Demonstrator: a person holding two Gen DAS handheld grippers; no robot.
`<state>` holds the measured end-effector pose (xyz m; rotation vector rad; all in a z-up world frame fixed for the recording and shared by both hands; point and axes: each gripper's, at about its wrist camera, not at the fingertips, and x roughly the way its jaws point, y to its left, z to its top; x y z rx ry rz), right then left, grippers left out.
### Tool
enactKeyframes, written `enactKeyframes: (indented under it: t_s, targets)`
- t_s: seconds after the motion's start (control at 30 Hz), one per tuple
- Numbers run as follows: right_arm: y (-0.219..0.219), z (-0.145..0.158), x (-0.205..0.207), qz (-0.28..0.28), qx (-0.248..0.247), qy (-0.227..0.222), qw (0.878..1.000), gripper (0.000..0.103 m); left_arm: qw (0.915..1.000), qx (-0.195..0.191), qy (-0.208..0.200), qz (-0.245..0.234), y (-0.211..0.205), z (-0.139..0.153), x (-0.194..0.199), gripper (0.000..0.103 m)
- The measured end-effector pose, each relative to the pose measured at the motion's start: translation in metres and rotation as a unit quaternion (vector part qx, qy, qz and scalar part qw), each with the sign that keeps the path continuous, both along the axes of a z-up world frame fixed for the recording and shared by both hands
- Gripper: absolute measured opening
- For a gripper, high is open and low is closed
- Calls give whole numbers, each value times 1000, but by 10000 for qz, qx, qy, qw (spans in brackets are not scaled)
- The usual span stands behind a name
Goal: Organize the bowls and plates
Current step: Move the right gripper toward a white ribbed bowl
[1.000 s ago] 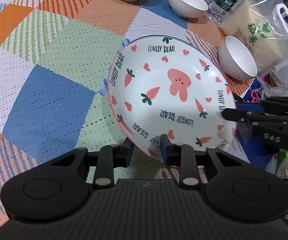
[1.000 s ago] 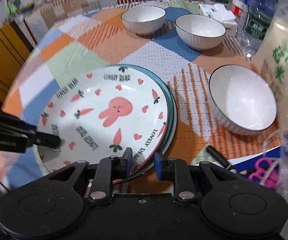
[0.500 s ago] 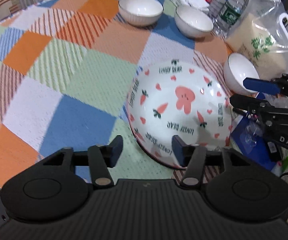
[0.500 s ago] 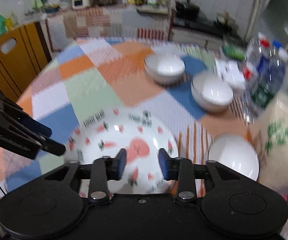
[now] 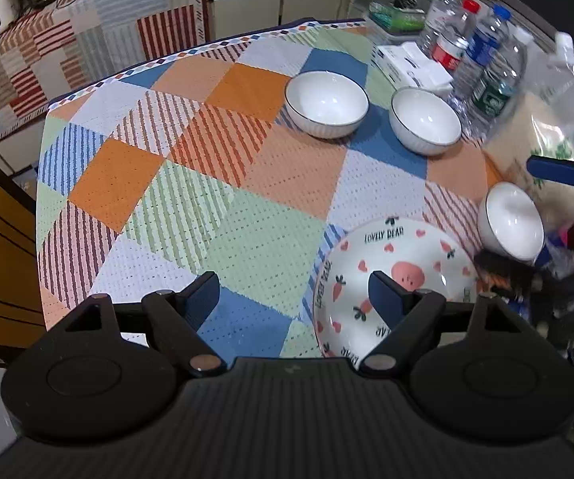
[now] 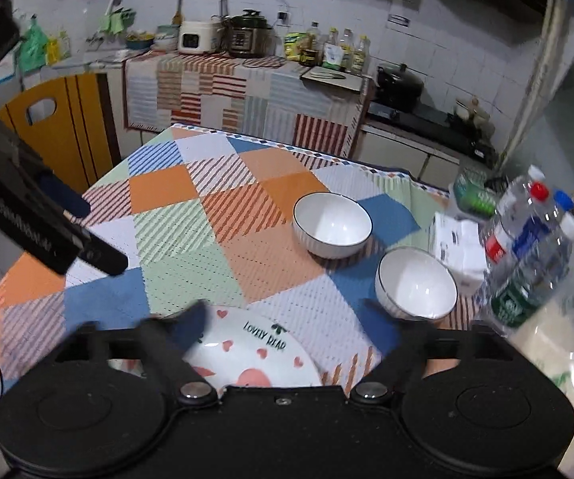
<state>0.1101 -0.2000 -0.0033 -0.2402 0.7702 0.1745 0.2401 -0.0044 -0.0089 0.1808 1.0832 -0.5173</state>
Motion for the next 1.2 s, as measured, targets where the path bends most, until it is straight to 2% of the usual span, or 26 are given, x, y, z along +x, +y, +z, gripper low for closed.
enactKeyframes:
  t_s: [0.17, 0.4, 0.57, 0.63, 0.7, 0.73, 0.83, 0.9, 1.0, 1.17, 1.2]
  targets:
    - [0, -4, 18, 214, -295, -91, 9993, 99, 10000, 63, -16, 74, -3, 0, 14, 82]
    - [-8, -7, 55, 410, -177, -113, 9989, 99, 9996, 80, -250, 137, -14, -1, 44, 82]
    - [-26, -15, 93, 475, 411, -136, 9979, 99, 9982, 48, -575, 148, -27, -8, 73, 82]
    - [-33, -22, 108, 500, 674, -181, 9963, 99, 9970, -78, -759, 129, -33, -14, 86, 86]
    - [-37, -30, 122, 576, 815, -177, 9948, 99, 9962, -195, -837, 168, -39, -23, 102, 86]
    - [-37, -37, 134, 628, 728, -18, 9954, 99, 9960, -207, -844, 189, -42, -28, 109, 86]
    - [-38, -54, 157, 603, 396, 85, 9974, 99, 9950, -179, -949, 243, -55, -46, 133, 86]
    - [-40, -68, 174, 646, 357, 420, 9964, 99, 9941, -309, -1017, 217, -63, -58, 149, 86]
    - [-41, -89, 192, 524, 199, 615, 9965, 99, 9933, -393, -1050, 279, -74, -75, 168, 85]
    - [-46, -118, 216, 163, 48, 849, 9962, 99, 9942, -611, -699, 552, -90, -106, 201, 84]
    - [-47, -122, 219, 79, 48, 858, 9963, 99, 9952, -622, -516, 552, -93, -114, 209, 82]
